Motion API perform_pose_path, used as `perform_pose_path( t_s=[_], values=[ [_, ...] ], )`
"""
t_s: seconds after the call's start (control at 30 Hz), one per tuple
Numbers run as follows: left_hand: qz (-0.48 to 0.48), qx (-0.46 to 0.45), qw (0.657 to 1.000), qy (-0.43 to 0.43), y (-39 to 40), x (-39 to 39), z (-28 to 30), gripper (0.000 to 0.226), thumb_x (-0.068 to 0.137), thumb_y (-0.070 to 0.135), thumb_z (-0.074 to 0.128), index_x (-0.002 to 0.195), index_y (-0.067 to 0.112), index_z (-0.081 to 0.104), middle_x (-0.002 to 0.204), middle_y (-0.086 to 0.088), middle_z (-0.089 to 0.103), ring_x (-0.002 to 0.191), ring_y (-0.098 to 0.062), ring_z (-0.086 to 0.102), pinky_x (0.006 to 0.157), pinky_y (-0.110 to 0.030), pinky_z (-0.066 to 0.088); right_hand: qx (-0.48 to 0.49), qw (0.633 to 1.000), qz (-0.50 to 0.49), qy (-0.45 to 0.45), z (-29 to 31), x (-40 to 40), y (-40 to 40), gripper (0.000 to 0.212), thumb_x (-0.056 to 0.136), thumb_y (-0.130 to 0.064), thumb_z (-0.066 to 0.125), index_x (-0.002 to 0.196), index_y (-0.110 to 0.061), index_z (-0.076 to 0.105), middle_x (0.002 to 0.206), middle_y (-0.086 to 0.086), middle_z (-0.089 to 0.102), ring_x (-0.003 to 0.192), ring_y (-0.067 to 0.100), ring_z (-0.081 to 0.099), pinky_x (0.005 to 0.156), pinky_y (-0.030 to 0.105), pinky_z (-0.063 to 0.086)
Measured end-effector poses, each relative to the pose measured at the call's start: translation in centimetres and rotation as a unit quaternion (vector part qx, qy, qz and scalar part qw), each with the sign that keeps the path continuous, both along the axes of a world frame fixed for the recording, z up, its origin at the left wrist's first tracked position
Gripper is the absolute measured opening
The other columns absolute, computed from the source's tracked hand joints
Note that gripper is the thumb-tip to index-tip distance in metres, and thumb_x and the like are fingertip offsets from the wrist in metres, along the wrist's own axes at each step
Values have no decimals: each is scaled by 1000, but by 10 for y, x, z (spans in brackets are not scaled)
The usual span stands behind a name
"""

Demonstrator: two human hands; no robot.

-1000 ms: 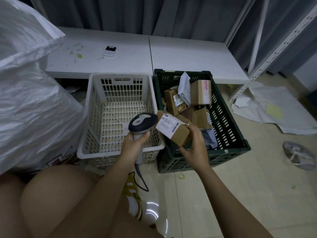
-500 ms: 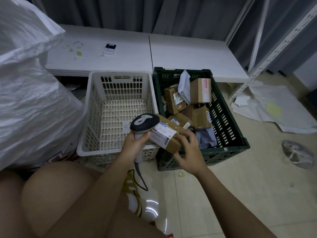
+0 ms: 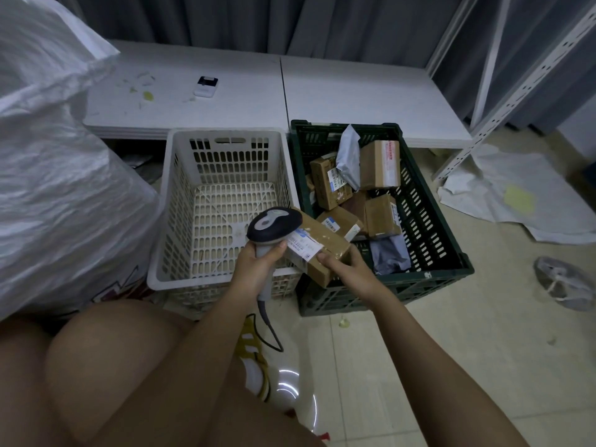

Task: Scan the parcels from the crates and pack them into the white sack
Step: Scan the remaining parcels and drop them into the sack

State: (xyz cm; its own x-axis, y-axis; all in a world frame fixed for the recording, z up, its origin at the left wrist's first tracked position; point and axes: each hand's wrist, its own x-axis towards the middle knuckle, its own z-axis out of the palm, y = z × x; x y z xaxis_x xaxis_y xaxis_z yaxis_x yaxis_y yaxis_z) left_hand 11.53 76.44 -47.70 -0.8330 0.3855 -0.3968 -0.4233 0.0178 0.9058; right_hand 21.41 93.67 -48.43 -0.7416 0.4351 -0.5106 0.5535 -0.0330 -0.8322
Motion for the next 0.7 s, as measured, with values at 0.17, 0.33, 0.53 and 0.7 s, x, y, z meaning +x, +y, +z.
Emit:
perform_pose_path(
  t_s=[0.17, 0.33, 0.53, 0.7],
  values=[
    [24, -17, 999, 28, -4, -6, 5, 32, 88, 21, 67, 119, 22, 56, 118, -4, 65, 107, -24, 62, 98, -42, 48, 3, 988, -112, 102, 7, -2, 7, 59, 88, -21, 70, 137, -26, 37, 130, 2, 47, 116, 21, 52, 92, 33, 49],
    [-9, -47, 996, 70, -5, -5, 10, 41, 88, 21, 67, 126, 13, 56, 118, -7, 65, 108, -23, 61, 96, -38, 48, -1, 978, -153, 142, 11, -4, 21, 61, 87, -10, 70, 137, -26, 39, 133, 5, 48, 117, 23, 53, 101, 41, 47],
    [-76, -61, 992, 81, -1, 7, 15, 40, 90, 19, 64, 128, 10, 55, 115, -5, 64, 101, -17, 60, 85, -27, 46, 8, 972, -174, 155, 7, -8, 23, 65, 86, -10, 72, 140, -24, 40, 132, 6, 49, 117, 23, 55, 98, 38, 49],
    [-99, -58, 989, 89, 2, 12, 16, 34, 88, 11, 65, 120, 17, 54, 108, 0, 63, 97, -13, 59, 83, -23, 45, 11, 972, -169, 166, 8, -8, 22, 64, 86, -9, 71, 139, -24, 39, 130, 4, 49, 113, 20, 55, 92, 31, 49]
  ],
)
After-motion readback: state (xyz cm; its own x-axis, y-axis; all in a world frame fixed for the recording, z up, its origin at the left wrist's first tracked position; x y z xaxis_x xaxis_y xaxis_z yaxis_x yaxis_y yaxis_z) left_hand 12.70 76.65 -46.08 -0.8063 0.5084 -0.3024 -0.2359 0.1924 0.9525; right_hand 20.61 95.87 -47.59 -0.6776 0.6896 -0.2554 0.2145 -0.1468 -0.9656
